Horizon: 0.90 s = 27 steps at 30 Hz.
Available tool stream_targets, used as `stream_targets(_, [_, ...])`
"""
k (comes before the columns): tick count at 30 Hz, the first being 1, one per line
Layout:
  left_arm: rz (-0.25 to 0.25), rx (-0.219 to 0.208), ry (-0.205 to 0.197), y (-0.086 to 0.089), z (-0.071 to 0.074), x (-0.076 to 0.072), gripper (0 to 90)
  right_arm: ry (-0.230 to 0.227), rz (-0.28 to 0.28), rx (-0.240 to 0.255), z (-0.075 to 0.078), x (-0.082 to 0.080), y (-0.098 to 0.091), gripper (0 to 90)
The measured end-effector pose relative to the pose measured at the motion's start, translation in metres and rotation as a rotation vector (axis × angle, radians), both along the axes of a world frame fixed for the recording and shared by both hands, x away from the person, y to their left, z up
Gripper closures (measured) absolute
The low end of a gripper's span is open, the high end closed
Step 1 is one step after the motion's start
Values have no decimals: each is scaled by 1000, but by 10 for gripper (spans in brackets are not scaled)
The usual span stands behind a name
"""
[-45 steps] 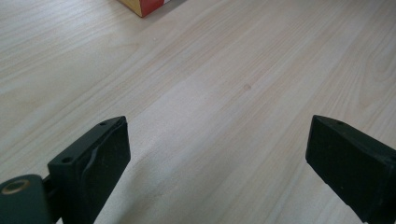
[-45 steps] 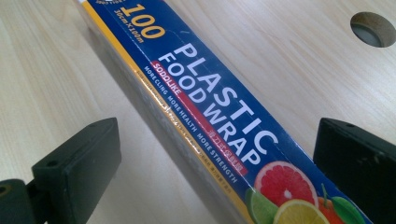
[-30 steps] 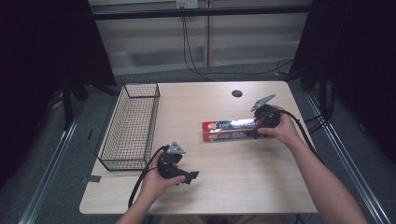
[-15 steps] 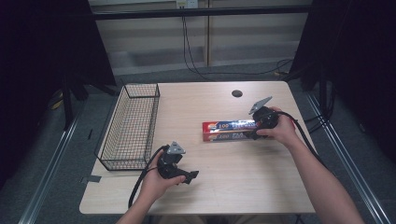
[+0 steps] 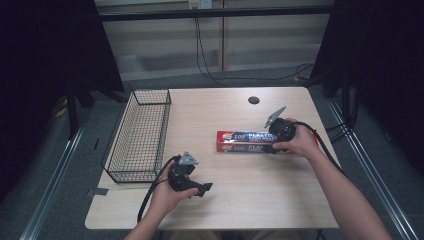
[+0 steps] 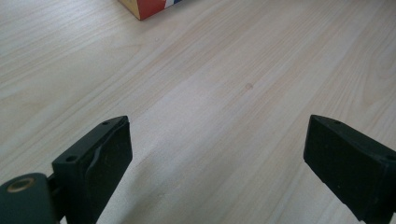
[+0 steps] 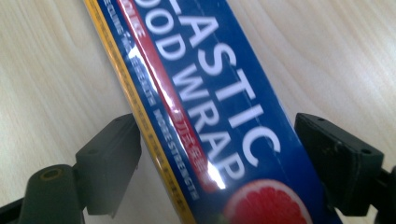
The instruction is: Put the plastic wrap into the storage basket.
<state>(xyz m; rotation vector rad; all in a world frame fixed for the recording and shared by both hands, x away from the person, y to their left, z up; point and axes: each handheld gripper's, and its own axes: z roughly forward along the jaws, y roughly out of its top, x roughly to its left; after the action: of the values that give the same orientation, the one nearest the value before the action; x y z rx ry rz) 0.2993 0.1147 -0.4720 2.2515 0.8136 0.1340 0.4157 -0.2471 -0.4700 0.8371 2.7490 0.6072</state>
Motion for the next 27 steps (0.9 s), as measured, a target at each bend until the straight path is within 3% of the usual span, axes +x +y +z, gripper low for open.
stream_targets(3, [0, 2, 6, 0, 1, 0, 79, 0, -4, 18, 0, -1, -3, 161])
stream_targets(7, [6, -6, 6, 0, 0, 0, 80, 3, 9, -3, 0, -1, -6, 171])
stream_targets(8, [3, -6, 5, -1, 0, 0, 81, 7, 11, 23, 0, -1, -9, 181])
stream_targets(27, [-1, 13, 10, -3, -2, 1, 87, 67, 90, -4, -1, 1, -14, 297])
